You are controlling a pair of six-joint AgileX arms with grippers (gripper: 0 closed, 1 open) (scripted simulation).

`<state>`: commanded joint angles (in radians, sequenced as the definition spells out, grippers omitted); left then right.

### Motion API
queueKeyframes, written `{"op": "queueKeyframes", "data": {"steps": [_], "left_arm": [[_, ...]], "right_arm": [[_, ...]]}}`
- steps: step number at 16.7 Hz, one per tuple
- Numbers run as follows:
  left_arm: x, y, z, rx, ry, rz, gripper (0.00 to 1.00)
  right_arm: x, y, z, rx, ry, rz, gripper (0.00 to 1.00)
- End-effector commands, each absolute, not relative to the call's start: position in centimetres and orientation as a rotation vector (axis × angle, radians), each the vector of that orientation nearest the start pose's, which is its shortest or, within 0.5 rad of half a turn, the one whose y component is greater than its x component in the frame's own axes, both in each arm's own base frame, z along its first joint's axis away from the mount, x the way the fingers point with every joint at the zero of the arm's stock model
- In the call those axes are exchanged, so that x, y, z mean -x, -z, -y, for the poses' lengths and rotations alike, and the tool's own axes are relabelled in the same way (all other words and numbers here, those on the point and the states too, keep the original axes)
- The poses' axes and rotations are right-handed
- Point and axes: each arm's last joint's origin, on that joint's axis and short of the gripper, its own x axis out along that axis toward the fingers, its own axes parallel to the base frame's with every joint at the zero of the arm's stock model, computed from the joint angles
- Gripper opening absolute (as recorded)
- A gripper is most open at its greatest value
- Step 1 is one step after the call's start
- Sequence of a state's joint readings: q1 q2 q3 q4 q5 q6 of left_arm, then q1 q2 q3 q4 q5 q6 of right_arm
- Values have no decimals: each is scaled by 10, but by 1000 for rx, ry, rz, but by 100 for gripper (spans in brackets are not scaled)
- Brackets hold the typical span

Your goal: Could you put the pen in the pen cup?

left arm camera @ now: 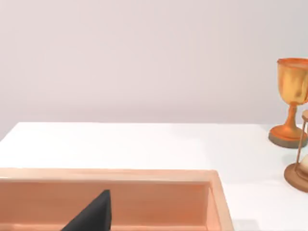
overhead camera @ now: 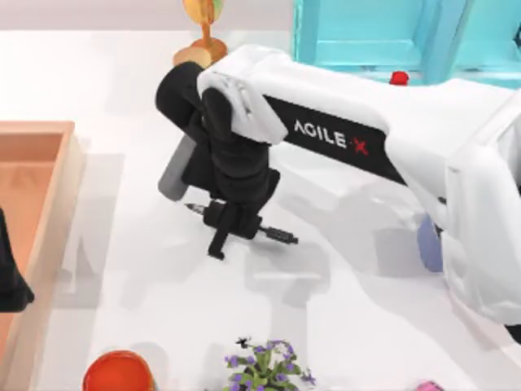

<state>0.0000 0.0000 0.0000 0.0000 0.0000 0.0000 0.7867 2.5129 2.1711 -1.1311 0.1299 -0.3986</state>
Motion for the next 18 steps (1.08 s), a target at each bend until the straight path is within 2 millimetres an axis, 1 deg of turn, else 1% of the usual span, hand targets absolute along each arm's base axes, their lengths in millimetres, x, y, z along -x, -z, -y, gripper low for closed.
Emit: {"op": "queueKeyframes", "data": {"steps": [1, 3, 5, 7, 8, 10, 11, 15, 17, 18], "left_arm": [[-106, -160, 1, 0, 0, 0, 100], [-106, -160, 1, 0, 0, 0, 100], [-106, -160, 1, 0, 0, 0, 100], [-106, -160, 1, 0, 0, 0, 100], [-106, -160, 1, 0, 0, 0, 100], [-106, -160, 1, 0, 0, 0, 100], [-106, -160, 1, 0, 0, 0, 100], [-106, -160, 1, 0, 0, 0, 100], [-106, -160, 1, 0, 0, 0, 100], [-106, -160, 1, 0, 0, 0, 100]], "right_arm": [[-341, -143, -358, 990, -825, -1241, 0], [-315, -174, -363, 989, -822, -1239, 0], [-282, -210, -363, 986, -821, -1234, 0], [-250, -241, -359, 984, -824, -1231, 0], [-236, -253, -357, 984, -825, -1232, 0], [-217, -265, -353, 987, -827, -1237, 0], [-214, -267, -353, 989, -827, -1239, 0], [-216, -268, -353, 982, -825, -1239, 0], [-224, -268, -349, 939, -820, -1233, 0], [-232, -269, -346, 895, -816, -1226, 0]]}}
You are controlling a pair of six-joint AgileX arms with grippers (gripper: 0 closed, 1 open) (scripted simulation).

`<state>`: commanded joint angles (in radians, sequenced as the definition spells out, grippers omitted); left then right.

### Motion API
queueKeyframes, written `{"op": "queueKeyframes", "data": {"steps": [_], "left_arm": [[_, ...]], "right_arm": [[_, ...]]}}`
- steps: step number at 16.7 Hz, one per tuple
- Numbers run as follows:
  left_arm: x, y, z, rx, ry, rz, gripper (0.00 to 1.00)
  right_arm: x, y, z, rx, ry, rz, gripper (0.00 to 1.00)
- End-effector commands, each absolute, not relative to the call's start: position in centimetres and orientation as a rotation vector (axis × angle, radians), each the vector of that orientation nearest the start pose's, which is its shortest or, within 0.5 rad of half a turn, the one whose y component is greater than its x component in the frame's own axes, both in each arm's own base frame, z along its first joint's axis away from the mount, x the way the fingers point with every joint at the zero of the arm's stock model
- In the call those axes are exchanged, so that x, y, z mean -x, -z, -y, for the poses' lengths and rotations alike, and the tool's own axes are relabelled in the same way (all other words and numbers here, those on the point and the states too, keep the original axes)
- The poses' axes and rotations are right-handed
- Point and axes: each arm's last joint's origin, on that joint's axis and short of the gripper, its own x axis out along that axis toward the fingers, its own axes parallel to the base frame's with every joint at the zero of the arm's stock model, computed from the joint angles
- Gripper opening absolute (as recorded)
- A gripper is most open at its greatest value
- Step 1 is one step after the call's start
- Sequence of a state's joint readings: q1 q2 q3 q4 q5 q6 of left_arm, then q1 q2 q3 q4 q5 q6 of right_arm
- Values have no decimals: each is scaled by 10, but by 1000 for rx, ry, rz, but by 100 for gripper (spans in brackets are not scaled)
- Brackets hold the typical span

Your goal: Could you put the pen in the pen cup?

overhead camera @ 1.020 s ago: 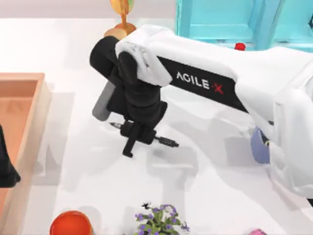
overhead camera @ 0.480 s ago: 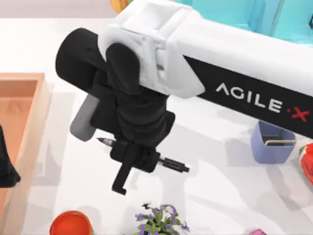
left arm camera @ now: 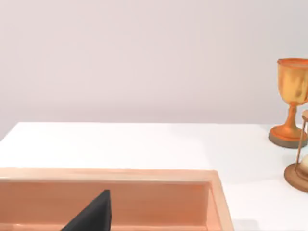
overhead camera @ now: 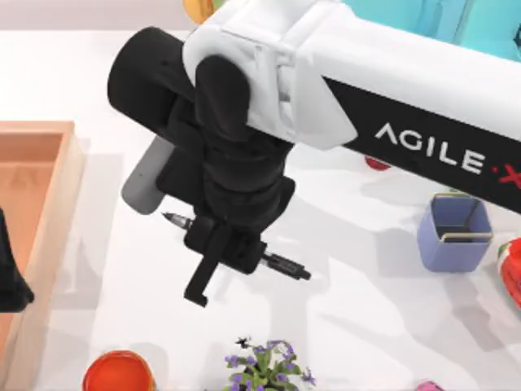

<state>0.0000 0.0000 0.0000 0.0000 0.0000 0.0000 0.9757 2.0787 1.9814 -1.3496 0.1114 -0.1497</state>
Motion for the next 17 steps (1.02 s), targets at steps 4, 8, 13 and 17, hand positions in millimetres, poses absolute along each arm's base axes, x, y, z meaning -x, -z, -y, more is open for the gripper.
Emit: {"op": "queueKeyframes", "data": {"steps": [4, 8, 13, 17], "left_arm": [[-106, -160, 1, 0, 0, 0, 100], [-106, -160, 1, 0, 0, 0, 100], [-106, -160, 1, 0, 0, 0, 100], [-106, -160, 1, 0, 0, 0, 100]], "right_arm": [[-285, -271, -316, 620, -824, -1150, 0], [-344, -273, -265, 307, -878, -942, 0], [-392, -265, -195, 61, -935, -597, 0], [-403, -250, -145, -49, -984, -446, 0]]}}
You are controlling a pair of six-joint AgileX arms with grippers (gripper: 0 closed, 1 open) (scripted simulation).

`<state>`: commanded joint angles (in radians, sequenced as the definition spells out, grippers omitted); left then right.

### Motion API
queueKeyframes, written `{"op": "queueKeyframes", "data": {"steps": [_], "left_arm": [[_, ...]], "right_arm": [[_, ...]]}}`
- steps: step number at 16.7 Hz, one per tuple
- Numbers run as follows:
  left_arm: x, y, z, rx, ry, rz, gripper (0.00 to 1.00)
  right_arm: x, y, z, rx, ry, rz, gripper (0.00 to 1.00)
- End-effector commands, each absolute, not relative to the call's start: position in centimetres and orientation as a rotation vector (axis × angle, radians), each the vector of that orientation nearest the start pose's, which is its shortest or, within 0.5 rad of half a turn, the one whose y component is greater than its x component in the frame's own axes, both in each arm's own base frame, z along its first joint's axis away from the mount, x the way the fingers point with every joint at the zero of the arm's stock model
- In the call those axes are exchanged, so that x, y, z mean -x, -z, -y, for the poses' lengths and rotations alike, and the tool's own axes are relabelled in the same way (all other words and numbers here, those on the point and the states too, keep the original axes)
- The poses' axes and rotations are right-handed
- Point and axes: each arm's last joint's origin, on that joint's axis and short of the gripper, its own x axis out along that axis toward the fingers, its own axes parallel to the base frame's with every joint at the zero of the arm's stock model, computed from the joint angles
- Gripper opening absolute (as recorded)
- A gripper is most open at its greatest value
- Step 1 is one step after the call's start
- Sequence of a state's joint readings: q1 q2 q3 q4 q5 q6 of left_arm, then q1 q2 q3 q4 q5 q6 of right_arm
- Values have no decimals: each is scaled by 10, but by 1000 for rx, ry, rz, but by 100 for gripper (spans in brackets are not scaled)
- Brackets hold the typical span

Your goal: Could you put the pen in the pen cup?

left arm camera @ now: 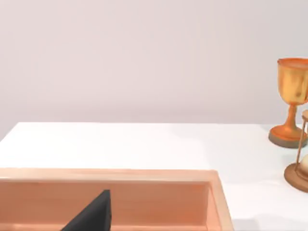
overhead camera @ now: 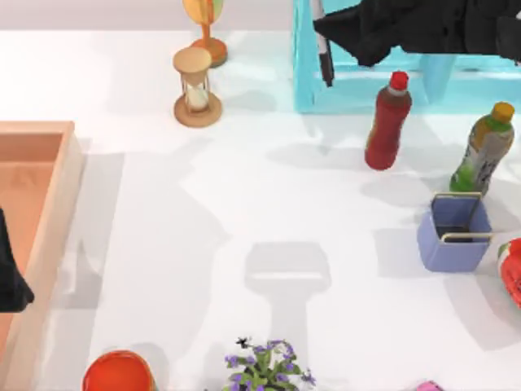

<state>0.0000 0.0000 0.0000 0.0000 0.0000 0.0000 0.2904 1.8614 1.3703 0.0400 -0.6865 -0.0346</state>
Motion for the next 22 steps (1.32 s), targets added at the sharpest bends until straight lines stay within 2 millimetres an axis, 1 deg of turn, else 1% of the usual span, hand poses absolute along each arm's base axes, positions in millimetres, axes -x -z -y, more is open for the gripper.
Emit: {"op": "queueKeyframes", "data": {"steps": [2, 4, 6, 8, 11, 12, 14, 16, 18, 19, 22], "left_arm": [[-106, -160, 1, 0, 0, 0, 100], [-106, -160, 1, 0, 0, 0, 100], [-106, -160, 1, 0, 0, 0, 100], [-106, -160, 1, 0, 0, 0, 100], [-106, -160, 1, 0, 0, 0, 100], [-106, -160, 1, 0, 0, 0, 100], [-106, -160, 1, 0, 0, 0, 100], [-106, -160, 1, 0, 0, 0, 100], [-106, -160, 1, 0, 0, 0, 100], [-106, -160, 1, 0, 0, 0, 100], [-106, -160, 1, 0, 0, 0, 100]], "right_arm": [[-403, -247, -120, -88, -1012, -379, 0], [-399, -241, -95, -107, -1037, -299, 0], [-389, -227, -72, -107, -1060, -220, 0], [-372, -209, -50, -97, -1084, -146, 0], [-333, -186, -20, -92, -1112, -83, 0], [-320, -181, -11, -88, -1116, -65, 0], [-296, -180, 6, -70, -1104, -24, 0], [-278, -183, 21, -45, -1072, 13, 0], [-267, -184, 30, -28, -1042, 36, 0], [-264, -185, 32, -22, -1033, 42, 0], [-264, -185, 32, -22, -1033, 42, 0]]}}
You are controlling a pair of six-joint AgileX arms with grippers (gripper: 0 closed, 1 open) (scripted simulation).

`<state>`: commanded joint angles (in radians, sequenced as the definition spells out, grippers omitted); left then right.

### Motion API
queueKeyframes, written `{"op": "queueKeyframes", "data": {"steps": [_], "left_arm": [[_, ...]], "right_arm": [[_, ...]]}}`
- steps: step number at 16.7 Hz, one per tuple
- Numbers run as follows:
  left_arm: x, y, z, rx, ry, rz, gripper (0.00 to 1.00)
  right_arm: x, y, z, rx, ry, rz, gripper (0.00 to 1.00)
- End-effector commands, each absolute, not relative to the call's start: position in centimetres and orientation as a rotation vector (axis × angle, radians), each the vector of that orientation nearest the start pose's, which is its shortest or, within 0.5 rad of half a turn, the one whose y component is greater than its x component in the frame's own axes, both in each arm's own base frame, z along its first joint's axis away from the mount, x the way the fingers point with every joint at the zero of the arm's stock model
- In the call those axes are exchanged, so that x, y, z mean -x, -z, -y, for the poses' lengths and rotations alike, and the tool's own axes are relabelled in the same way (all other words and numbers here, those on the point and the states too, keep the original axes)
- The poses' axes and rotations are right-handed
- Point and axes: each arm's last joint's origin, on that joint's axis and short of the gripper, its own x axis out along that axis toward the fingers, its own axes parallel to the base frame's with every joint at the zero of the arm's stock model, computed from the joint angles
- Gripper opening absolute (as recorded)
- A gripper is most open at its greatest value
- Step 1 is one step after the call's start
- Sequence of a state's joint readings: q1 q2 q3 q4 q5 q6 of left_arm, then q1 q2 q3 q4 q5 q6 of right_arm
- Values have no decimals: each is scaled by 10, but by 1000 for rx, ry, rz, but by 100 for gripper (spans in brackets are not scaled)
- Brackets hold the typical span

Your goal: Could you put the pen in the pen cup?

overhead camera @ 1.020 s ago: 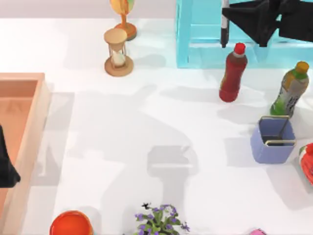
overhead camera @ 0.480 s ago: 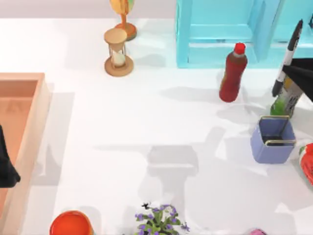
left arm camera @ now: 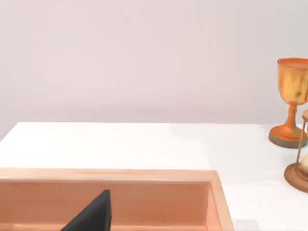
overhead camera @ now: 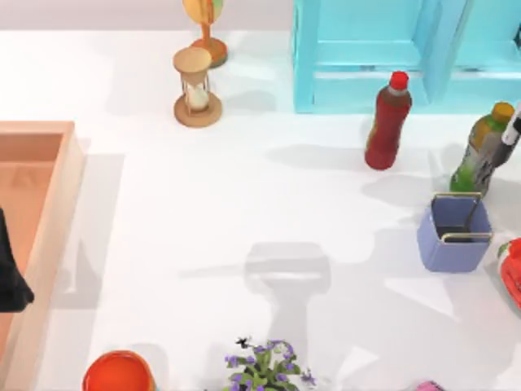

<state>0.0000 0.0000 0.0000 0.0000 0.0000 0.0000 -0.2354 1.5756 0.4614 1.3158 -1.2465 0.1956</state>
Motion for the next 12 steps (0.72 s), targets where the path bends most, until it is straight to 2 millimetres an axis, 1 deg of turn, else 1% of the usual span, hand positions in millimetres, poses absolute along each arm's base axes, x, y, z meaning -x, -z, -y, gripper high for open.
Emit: {"op": "queueKeyframes", "data": {"steps": [5, 7, 9, 12], "left_arm": [[-106, -160, 1, 0, 0, 0, 100], [-106, -160, 1, 0, 0, 0, 100], [-106, -160, 1, 0, 0, 0, 100], [-106, -160, 1, 0, 0, 0, 100]], "right_arm": [[-264, -188, 27, -13, -1049, 51, 0], [-262, -185, 24, -27, -1051, 36, 0], [-263, -182, 25, -36, -1046, 26, 0], [-266, -183, 28, -22, -1033, 42, 0]]}}
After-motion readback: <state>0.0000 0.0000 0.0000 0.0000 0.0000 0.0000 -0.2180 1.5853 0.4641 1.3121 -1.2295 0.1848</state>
